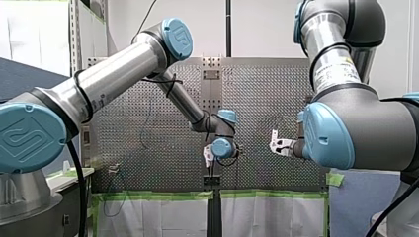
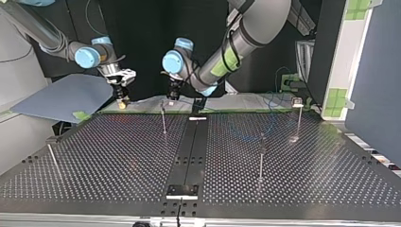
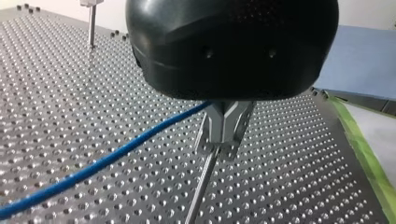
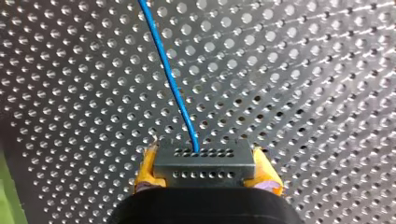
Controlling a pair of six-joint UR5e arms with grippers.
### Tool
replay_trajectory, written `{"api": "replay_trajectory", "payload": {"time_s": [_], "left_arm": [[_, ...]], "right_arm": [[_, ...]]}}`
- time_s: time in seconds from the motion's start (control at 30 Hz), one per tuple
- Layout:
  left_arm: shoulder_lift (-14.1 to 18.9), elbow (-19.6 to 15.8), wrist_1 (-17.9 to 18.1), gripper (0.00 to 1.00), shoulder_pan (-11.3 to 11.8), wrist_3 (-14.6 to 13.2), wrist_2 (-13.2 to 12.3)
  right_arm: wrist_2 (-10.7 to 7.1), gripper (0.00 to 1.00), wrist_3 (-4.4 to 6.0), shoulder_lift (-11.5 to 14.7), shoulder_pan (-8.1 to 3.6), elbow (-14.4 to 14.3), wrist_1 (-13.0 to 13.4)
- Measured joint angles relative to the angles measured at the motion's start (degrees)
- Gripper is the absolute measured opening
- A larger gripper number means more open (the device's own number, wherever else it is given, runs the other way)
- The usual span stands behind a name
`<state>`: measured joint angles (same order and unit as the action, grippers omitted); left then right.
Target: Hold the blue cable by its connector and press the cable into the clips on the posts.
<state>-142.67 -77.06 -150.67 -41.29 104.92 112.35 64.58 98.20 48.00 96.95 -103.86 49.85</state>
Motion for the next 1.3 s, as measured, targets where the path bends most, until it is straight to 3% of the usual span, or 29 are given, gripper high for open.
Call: {"api": "replay_trajectory", "payload": {"time_s": [0.73,1.3], "left_arm": [[-0.01,0.02,0.0,0.0,2.75,1.42,-3.12],[-0.13,0.02,0.74,0.0,1.95,1.71,-1.26]], "right_arm": [[-0.06,0.0,0.19,-0.8,0.19,1.38,0.08],[-0.02,0.0,0.38,-1.29,0.48,1.8,0.24]]}}
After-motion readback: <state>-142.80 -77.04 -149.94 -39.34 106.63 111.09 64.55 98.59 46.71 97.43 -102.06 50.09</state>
